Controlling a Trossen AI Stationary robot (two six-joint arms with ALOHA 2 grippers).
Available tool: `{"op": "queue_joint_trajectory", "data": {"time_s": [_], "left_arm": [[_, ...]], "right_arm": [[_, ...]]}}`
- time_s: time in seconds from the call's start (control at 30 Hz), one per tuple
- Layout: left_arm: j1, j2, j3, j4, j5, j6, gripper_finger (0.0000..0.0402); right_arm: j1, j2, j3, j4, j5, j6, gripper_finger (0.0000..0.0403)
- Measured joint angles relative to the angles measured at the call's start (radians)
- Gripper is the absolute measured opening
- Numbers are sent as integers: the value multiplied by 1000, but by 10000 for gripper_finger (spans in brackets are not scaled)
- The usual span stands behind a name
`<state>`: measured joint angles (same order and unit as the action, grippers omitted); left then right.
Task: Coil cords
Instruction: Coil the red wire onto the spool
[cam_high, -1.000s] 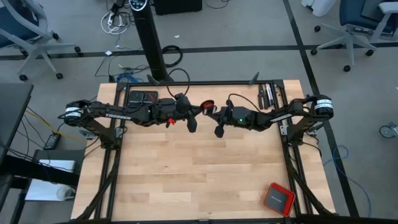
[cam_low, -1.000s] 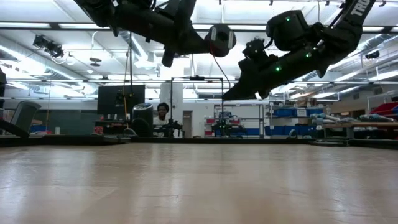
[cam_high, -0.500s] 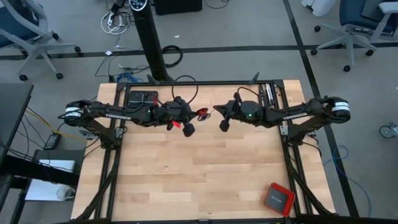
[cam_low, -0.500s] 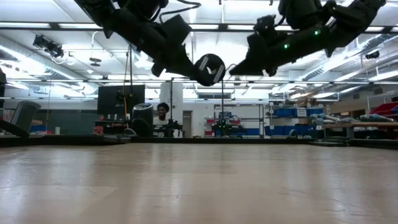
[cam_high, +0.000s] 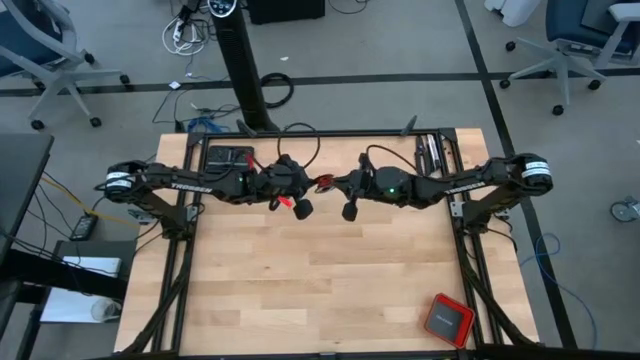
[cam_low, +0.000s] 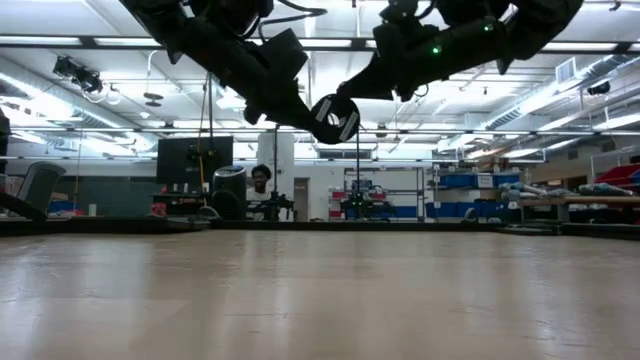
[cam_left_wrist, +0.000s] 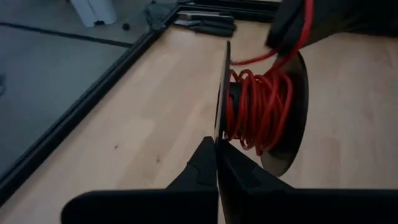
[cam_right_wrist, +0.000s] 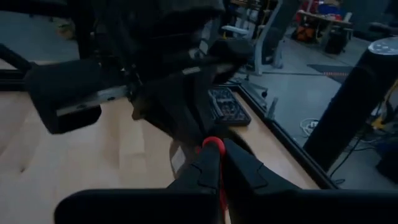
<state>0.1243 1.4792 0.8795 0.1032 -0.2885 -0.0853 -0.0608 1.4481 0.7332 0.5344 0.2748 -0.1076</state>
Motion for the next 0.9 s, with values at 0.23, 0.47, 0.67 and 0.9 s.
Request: {"op": "queue_joint_trajectory", "data": {"time_s": [0.23, 0.47, 0.67, 0.9], "left_arm": [[-1, 28, 0, 21, 69, 92, 1], [-1, 62, 0, 118, 153, 134, 1], [-2, 74, -2, 166, 162, 105, 1], [-1, 74, -1, 201, 248, 118, 1]], "right_arm": [[9, 56, 50, 7, -30, -56, 8], [15, 54, 54, 11, -50, -73, 23], [28, 54, 55, 26, -61, -73, 64], [29, 54, 55, 38, -76, -69, 95]]}}
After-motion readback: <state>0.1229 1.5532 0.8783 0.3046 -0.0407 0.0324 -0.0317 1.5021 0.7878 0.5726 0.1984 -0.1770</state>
